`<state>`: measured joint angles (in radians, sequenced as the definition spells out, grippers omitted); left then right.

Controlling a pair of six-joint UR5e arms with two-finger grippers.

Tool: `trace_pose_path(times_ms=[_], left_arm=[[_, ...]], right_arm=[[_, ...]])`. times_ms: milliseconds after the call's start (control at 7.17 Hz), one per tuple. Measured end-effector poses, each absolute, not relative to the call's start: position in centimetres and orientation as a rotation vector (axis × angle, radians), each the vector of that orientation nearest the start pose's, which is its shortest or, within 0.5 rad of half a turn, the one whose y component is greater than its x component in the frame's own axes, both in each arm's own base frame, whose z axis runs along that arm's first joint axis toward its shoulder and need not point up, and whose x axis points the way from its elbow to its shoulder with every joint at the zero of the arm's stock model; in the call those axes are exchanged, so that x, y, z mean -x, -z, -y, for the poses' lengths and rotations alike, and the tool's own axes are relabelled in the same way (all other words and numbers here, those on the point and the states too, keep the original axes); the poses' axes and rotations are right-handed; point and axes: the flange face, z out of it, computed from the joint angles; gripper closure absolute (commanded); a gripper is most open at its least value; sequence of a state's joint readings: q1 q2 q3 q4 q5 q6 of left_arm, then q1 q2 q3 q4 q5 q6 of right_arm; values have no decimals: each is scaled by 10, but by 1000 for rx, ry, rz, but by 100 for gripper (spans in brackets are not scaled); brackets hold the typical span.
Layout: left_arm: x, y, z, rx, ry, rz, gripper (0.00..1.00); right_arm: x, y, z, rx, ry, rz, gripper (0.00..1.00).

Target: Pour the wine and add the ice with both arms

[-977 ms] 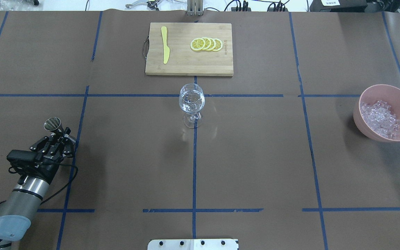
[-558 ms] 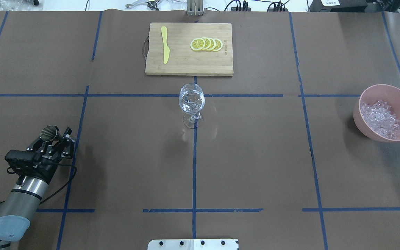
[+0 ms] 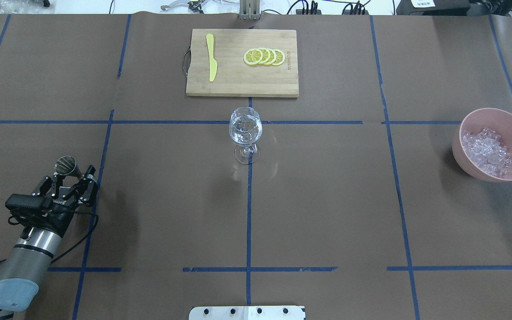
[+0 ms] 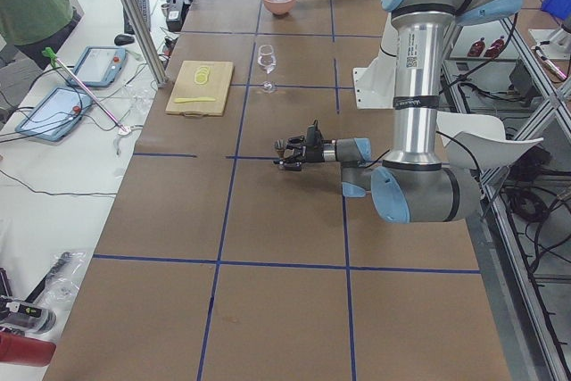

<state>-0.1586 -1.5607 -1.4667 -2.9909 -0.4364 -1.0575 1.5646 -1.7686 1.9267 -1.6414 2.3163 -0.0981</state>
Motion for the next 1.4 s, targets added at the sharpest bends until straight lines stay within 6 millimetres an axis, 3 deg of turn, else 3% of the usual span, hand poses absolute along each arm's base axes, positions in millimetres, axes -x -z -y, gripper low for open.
trace_pose_path(times_ms=[279, 558, 698, 977, 1116, 1395], left_arm=[[-394, -538, 291, -1270, 477, -796, 0], [-356, -535, 285, -1299, 473, -828, 0], [-344, -525, 283, -1325, 470, -858, 0], [-330, -480, 281, -1356, 473, -953, 0], [-324, -463, 286, -1354, 426, -1002, 0], [-289, -468, 323, -1350, 205, -972, 0]], right_arm=[[-63, -582, 410, -117, 131, 741, 0], [-63, -582, 410, -117, 130, 741, 0], [-63, -582, 410, -117, 129, 741, 0], [-63, -580, 411, -119, 130, 741, 0], [-63, -579, 412, -124, 133, 742, 0], [-63, -573, 416, -137, 138, 742, 0]])
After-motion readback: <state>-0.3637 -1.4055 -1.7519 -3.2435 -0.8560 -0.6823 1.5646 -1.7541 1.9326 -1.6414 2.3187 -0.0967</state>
